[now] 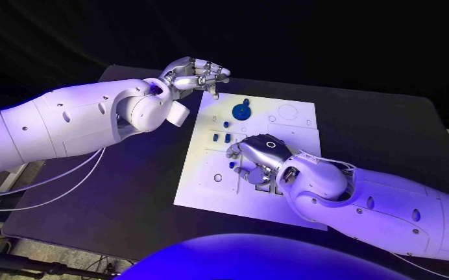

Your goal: Assemble the parts on the task board

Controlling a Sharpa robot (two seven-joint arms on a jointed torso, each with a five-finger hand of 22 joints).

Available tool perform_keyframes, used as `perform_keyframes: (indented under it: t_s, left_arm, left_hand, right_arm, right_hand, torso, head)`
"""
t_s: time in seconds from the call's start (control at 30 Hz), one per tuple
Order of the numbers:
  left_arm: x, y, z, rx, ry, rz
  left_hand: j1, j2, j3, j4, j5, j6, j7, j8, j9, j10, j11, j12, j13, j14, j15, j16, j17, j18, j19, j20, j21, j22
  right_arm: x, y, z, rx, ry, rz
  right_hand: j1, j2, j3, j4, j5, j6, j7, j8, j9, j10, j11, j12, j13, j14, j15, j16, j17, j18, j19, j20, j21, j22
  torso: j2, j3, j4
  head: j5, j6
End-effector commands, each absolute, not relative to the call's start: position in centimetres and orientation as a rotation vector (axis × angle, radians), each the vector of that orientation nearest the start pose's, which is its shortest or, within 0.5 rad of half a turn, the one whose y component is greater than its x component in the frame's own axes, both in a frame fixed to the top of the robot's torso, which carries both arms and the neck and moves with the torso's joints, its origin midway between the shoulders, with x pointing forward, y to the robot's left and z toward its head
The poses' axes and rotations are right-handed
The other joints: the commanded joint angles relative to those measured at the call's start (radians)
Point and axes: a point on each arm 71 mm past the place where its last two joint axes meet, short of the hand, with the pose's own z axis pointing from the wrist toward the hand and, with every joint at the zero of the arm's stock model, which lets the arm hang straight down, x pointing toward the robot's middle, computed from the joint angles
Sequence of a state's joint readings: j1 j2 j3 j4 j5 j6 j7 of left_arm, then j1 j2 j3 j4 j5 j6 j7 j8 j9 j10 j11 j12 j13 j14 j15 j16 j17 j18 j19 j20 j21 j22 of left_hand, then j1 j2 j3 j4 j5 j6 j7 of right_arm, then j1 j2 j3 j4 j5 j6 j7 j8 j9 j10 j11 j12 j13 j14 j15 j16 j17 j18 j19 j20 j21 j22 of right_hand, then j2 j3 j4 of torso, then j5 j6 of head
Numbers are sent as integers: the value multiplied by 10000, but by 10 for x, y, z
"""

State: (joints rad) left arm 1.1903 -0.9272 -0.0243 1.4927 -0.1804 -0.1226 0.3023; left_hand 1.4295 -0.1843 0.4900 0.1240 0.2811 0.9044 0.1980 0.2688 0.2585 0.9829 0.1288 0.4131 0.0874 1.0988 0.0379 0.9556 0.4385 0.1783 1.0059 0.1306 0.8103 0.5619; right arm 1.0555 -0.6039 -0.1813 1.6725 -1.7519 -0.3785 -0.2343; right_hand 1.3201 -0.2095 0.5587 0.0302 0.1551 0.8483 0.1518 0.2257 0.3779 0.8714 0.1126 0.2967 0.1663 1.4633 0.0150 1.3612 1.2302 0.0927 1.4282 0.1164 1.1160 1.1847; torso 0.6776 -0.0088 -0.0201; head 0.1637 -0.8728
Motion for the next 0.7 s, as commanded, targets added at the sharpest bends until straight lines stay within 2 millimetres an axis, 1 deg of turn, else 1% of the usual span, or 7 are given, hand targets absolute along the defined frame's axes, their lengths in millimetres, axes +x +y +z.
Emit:
perform_keyframes:
  t_s: [0.03, 0.17, 0.33, 0.47, 0.6, 0.67, 0.7]
  left_arm:
    - [488, 247, -181, -9490, 16030, -15336]
    - [488, 249, -181, -9508, 16044, -15307]
    - [488, 252, -182, -9528, 16067, -15252]
    - [489, 256, -182, -9556, 16029, -15171]
    - [489, 258, -182, -9571, 16017, -15133]
    - [489, 258, -182, -9572, 16028, -15127]
    - [489, 258, -182, -9569, 16034, -15128]
  left_hand:
    - [-56, 8, -68, -18, 5, -56, 31, -67, -5, -35, -1, -35, -9, 24, 75, -25, -13, 53, 65, 34, -45, -11]
    - [-56, 8, -68, -18, 5, -56, 31, -67, -5, -35, -1, -35, -9, 24, 75, -25, -13, 53, 65, 34, -45, -11]
    - [-65, 9, -74, -13, 3, -62, 32, -75, -5, -44, 1, -36, -11, 17, 79, -26, -15, 53, 64, 38, -53, -17]
    - [-65, 9, -74, -13, 3, -62, 32, -75, -5, -44, 1, -36, -11, 17, 79, -26, -15, 53, 64, 38, -53, -17]
    - [-65, 9, -74, -13, 3, -62, 32, -75, -5, -44, 1, -36, -11, 17, 79, -26, -15, 53, 64, 38, -53, -17]
    - [-65, 9, -74, -13, 3, -62, 32, -75, -5, -44, 1, -36, -11, 17, 79, -26, -15, 53, 64, 38, -53, -17]
    - [-65, 9, -74, -13, 3, -62, 32, -75, -5, -44, 1, -36, -11, 17, 79, -26, -15, 53, 64, 38, -53, -17]
  right_arm:
    - [372, -52, -256, -4766, 16317, 8622]
    - [371, -63, -248, -4547, 16148, 8583]
    - [373, -82, -233, -4119, 16080, 8453]
    - [384, -106, -220, -3566, 16292, 8149]
    - [399, -130, -212, -3303, 16814, 7452]
    - [407, -141, -212, -3460, 17179, 6911]
    - [410, -144, -213, -3547, 17313, 6691]
  right_hand:
    - [-4, -63, -56, 9, -1, -52, 23, -46, -2, -78, 1, 78, 23, 198, 68, -52, -49, 94, -89, -13, -39, -33]
    - [-8, -62, -93, 24, 25, -26, 20, -36, 10, -113, -2, 160, 50, 179, 67, -87, -109, 100, -99, -12, -80, -63]
    - [-18, -35, -179, 83, 51, 107, 34, 23, 54, -127, -30, 423, 135, 206, 45, -38, -57, 86, -55, -26, -25, -12]
    - [-57, -6, -226, 156, 64, 138, 77, 29, 66, -115, -48, 587, 181, 235, 28, 6, -9, 74, -18, -39, 24, 30]
    - [-85, -54, -320, 220, 62, 13, 117, -59, 44, -305, -37, 664, 170, 206, 28, -75, -152, 107, -57, -43, -169, -127]
    - [-165, -119, -712, 406, 35, -355, -67, -276, -4, -934, 43, 618, 39, 8, 93, -425, -672, 245, -311, -2, -952, -755]
    - [-109, -107, -899, 446, 62, -435, -57, -327, -5, -1077, 66, 650, -3, -21, 111, -480, -763, 277, -354, 17, -1144, -910]
  torso:
    - [-3, -1, -1]
    - [-5, -3, -4]
    - [0, 2, -8]
    - [-6, 0, -8]
    - [-15, -4, -11]
    - [-13, 2, -13]
    - [-10, 1, -16]
  head:
    - [-12, 2]
    - [-26, 16]
    - [-24, 32]
    - [-94, 79]
    - [-136, 113]
    - [-171, 174]
    - [-184, 198]
